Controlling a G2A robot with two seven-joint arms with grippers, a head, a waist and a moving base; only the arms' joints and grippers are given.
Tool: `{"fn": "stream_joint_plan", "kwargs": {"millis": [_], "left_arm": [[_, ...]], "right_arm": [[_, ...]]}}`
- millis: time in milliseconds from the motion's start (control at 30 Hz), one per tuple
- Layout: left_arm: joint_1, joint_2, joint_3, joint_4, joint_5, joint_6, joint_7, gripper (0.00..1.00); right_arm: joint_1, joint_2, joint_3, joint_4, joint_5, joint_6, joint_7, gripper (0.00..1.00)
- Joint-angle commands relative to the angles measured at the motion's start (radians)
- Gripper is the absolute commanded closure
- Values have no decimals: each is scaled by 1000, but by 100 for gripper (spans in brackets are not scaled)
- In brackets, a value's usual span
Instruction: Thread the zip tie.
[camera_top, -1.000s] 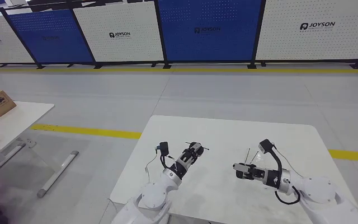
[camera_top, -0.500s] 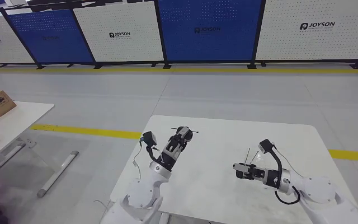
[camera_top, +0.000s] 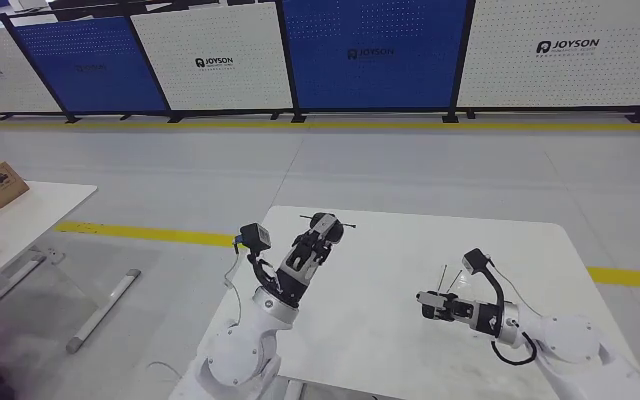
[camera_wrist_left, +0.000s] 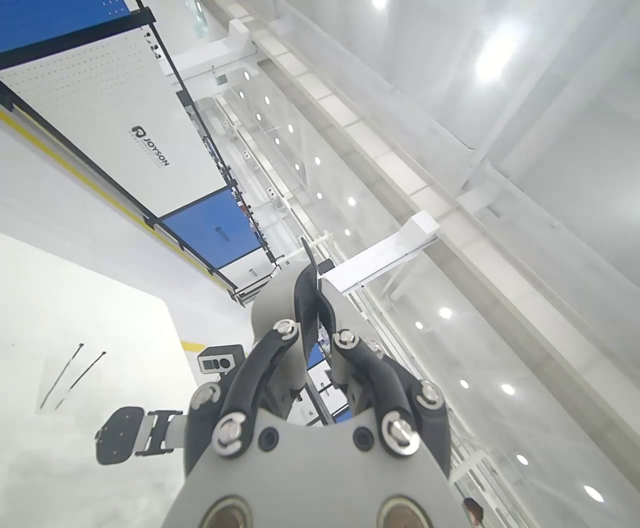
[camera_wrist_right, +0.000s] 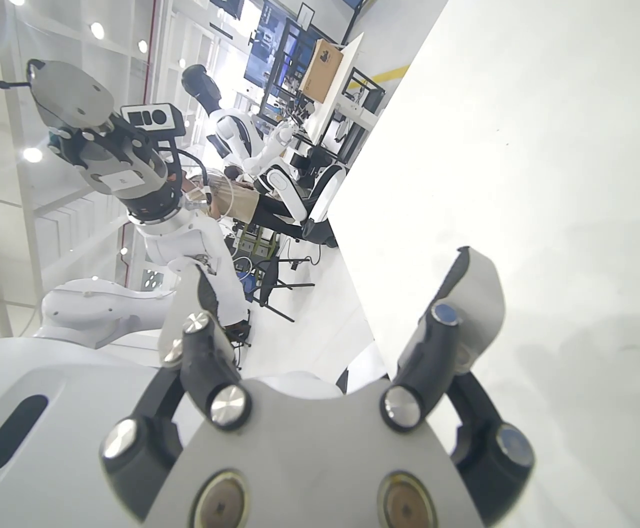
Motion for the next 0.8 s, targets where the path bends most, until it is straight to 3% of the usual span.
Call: {"fn": "stream_joint_plan", "kwargs": {"millis": [0, 167, 433, 767], "left_arm": [[0, 0, 0, 0, 0, 0, 0, 100], [-13, -2, 12, -18, 11, -9, 2, 100], [-43, -14, 66, -102, 26, -70, 48, 100], [-46, -15, 71, -104, 26, -73, 51, 100]], "right_arm": [[0, 0, 0, 0, 0, 0, 0, 0], [0, 0, 0, 0, 0, 0, 0, 0], [0, 0, 0, 0, 0, 0, 0, 0], [0, 0, 0, 0, 0, 0, 0, 0]]}}
